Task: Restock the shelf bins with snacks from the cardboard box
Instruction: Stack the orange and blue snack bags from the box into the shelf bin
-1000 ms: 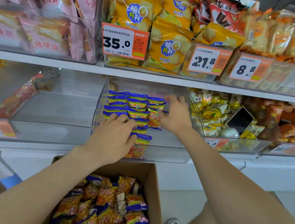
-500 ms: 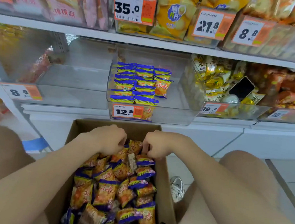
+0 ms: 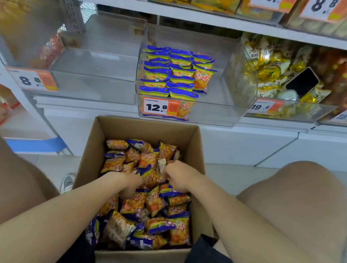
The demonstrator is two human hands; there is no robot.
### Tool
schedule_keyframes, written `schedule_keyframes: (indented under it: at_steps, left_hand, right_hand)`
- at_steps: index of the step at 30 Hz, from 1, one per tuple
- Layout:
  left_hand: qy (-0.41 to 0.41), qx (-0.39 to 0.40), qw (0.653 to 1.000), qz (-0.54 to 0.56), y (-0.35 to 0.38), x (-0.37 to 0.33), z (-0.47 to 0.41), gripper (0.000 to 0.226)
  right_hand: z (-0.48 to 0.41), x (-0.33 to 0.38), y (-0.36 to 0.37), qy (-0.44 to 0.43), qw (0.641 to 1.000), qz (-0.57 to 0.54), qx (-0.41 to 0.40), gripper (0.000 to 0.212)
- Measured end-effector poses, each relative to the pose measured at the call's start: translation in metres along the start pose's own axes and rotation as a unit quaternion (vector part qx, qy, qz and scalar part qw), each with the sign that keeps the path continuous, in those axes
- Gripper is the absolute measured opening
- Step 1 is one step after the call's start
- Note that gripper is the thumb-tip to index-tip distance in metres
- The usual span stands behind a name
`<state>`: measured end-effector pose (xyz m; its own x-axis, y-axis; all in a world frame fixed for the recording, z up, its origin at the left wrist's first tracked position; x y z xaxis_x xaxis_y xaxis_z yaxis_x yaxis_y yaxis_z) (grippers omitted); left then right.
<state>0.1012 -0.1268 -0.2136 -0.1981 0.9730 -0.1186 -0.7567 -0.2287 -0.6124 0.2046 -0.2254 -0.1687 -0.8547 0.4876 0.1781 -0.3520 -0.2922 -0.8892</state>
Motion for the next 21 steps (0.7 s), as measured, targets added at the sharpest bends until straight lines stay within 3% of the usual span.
schedule_keyframes:
  at_steps: [6, 11, 13, 16, 21]
  left_hand:
    - [-0.006, 0.012, 1.000, -0.008, 0.004, 0.003, -0.001, 0.034]
    - [0.002, 0.014, 1.000, 0.012, 0.001, 0.000, 0.001, 0.039]
    - [-0.001, -0.001, 0.999, 0.047, -0.008, 0.001, 0.004, 0.047]
    - [-0.015, -0.051, 0.992, 0.117, -0.026, 0.010, 0.010, 0.058]
    - [-0.046, -0.143, 0.964, 0.220, -0.055, 0.023, 0.019, 0.064]
  right_hand:
    - [0.006, -0.015, 0.019, 0.022, 0.996, 0.067, 0.047, 0.047]
    - [0.006, -0.013, 0.021, 0.031, 0.994, 0.078, 0.063, 0.027]
    - [0.004, -0.014, 0.018, 0.035, 0.996, 0.055, 0.056, 0.028]
    - [0.001, -0.017, 0.032, 0.055, 0.992, -0.065, 0.089, 0.061]
    - [0.008, -0.022, 0.052, 0.109, 0.981, -0.098, 0.123, 0.113]
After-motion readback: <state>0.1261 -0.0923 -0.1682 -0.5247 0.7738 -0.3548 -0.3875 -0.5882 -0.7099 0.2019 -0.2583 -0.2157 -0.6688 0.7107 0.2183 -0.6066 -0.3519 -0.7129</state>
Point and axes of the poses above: each hand's wrist, its own z-axis away from the middle knuckle, its own y-axis out of the palm, x = y × z, the point moved 9 cm from there along -z, towards the middle knuckle, and after that the axes turned 5 degrees about -x, right-handed, at the moved point
